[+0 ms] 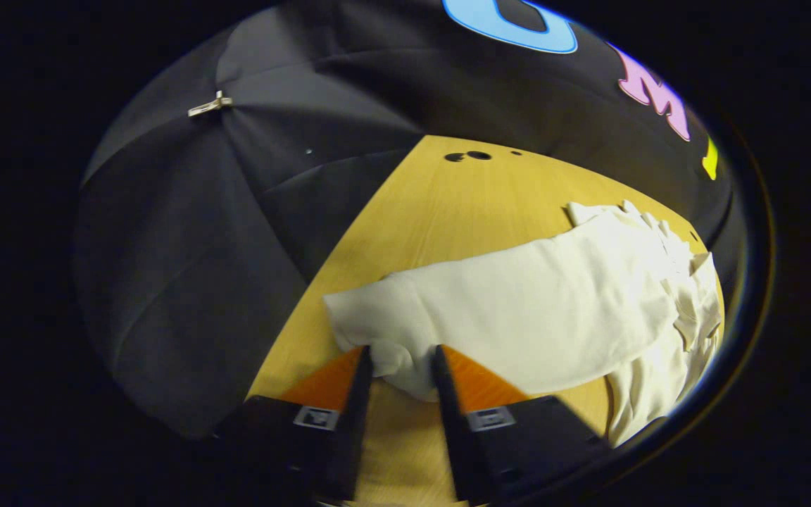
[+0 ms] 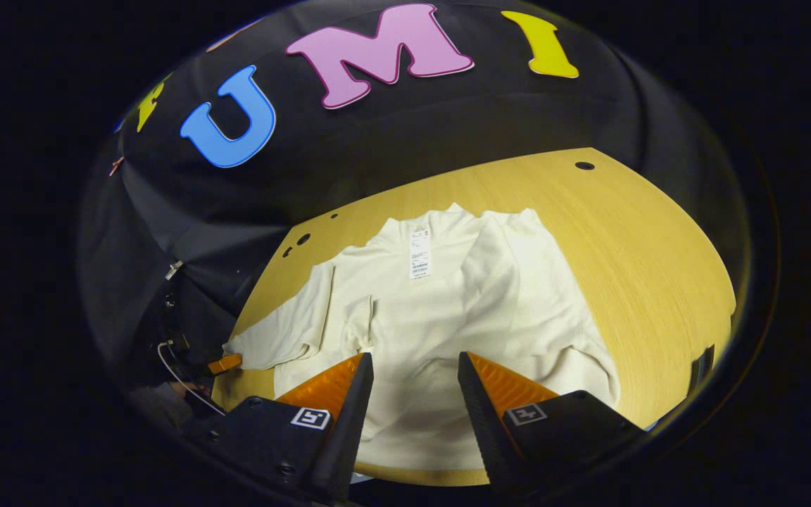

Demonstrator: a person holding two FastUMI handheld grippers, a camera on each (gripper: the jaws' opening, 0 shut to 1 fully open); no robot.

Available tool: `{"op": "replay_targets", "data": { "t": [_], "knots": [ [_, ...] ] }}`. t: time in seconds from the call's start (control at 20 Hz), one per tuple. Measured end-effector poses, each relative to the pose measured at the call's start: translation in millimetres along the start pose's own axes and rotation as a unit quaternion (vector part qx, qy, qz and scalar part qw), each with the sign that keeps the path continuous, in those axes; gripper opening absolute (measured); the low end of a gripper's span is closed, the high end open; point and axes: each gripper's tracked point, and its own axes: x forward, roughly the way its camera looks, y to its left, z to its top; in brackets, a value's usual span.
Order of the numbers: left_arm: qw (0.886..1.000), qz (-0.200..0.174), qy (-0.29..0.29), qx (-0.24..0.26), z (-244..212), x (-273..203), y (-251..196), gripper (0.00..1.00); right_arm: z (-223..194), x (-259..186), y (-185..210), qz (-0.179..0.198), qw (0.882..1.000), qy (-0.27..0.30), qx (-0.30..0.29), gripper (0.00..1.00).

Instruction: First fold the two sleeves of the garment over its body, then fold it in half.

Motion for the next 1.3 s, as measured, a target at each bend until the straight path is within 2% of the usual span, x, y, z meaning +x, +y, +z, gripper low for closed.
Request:
{"op": "replay_targets", "data": {
  "t": [0.05,0.1,0.2,0.3,0.5,0.7,0.95,1.3],
  "knots": [
    [1.0,-0.004,0.005,-0.012,2.4,0.4,-2.2,0.31,-0.9,-4.2,-4.6,-0.001,1.0,0.001,0.005,0.75],
    [0.999,-0.012,0.015,-0.036,2.7,1.3,-1.4,0.22,-2.5,-9.7,-6.7,0.0,1.0,0.002,0.01,0.75],
    [0.996,-0.032,0.02,-0.085,8.1,-0.7,-0.5,0.13,-3.3,-17.1,-11.0,0.005,1.0,0.001,0.012,0.75],
    [0.996,-0.035,0.013,-0.082,8.1,-1.7,0.4,0.08,-3.4,-23.2,-17.4,0.007,1.0,0.003,0.007,0.75],
    [0.999,-0.01,0.001,-0.049,13.6,-10.7,-9.0,0.07,0.6,-30.7,-32.5,0.009,1.0,0.004,0.004,0.75],
    [0.999,-0.014,-0.029,-0.023,31.1,-30.0,-30.2,0.07,-0.2,-35.0,-47.6,0.009,1.0,0.008,0.009,0.75],
    [0.997,-0.043,-0.059,-0.009,52.7,-54.9,-73.6,0.06,1.8,-35.9,-59.3,0.014,1.0,0.01,0.017,0.75],
    [0.989,-0.105,-0.093,0.04,77.9,-90.5,-162.1,0.06,8.6,-43.5,-81.6,0.004,1.0,-0.001,0.03,0.75]
  ]
}}
